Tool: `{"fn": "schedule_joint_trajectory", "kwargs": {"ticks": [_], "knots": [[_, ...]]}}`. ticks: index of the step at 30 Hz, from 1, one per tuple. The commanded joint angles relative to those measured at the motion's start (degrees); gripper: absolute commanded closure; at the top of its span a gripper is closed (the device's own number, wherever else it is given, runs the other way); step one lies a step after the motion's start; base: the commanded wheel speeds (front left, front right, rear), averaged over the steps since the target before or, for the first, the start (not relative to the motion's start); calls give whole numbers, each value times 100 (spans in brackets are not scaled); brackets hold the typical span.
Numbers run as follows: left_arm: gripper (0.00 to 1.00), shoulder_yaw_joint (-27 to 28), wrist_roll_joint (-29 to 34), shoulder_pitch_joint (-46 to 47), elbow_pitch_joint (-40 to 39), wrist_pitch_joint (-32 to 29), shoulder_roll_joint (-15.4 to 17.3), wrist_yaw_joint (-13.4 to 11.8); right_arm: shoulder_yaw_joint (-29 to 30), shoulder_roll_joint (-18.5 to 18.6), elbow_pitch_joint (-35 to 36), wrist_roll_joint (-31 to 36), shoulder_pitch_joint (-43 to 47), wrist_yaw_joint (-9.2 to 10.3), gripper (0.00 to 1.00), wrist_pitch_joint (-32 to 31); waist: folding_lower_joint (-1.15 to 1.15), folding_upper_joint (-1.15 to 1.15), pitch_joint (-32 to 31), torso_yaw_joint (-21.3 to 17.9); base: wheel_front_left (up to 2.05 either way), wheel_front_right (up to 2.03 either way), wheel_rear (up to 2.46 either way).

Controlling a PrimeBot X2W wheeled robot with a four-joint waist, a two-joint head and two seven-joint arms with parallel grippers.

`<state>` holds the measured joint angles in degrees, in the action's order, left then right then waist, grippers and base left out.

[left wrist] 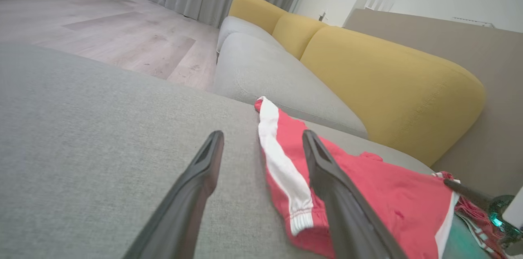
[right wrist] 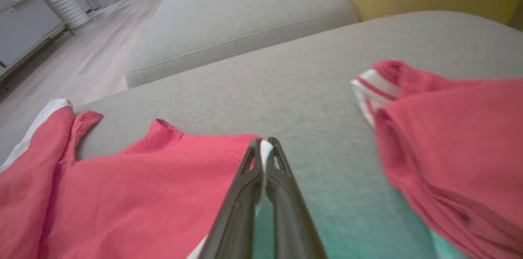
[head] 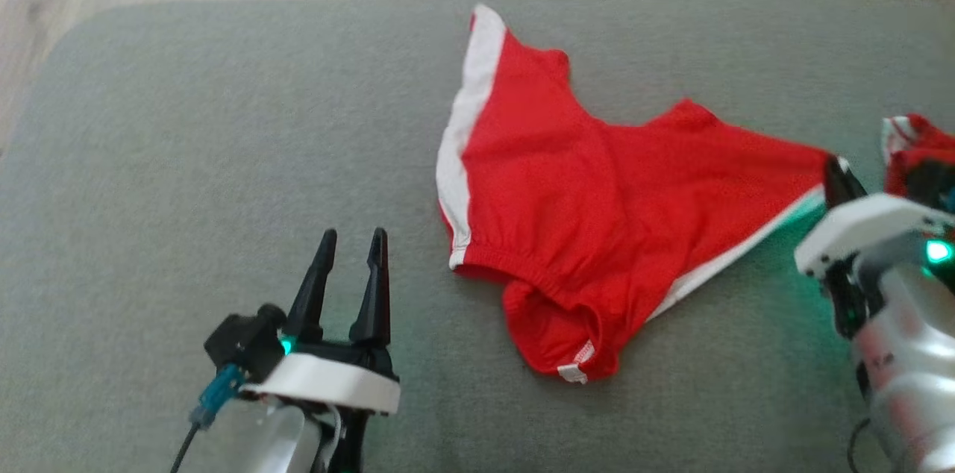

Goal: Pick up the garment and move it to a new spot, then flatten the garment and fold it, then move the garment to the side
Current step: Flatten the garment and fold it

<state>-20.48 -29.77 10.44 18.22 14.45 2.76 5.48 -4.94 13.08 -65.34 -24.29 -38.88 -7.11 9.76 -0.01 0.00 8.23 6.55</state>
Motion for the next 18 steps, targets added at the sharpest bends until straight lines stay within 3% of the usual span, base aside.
{"fn": "schedule_joint_trajectory", "kwargs": {"ticks": [1,15,16,17,18], "knots": [[0,209,39,-22,-167,55,12,-29,38,67,101,-35,105,-37,100,128,1,0,-186,-259,0,0,0],[0,252,62,-268,-221,55,12,-43,892,121,331,223,1203,-37,100,344,1,0,-398,-702,0,0,0],[0,249,63,-262,-221,55,12,-41,909,97,397,291,1227,-37,96,351,1,0,-402,-710,0,0,0],[0,249,67,-254,-219,55,12,-38,911,49,498,353,1243,-37,0,365,1,0,-407,-717,0,0,0],[0,252,70,-246,-216,55,12,-36,899,-18,638,401,1255,-37,0,381,1,0,-415,-723,0,0,0]]}}
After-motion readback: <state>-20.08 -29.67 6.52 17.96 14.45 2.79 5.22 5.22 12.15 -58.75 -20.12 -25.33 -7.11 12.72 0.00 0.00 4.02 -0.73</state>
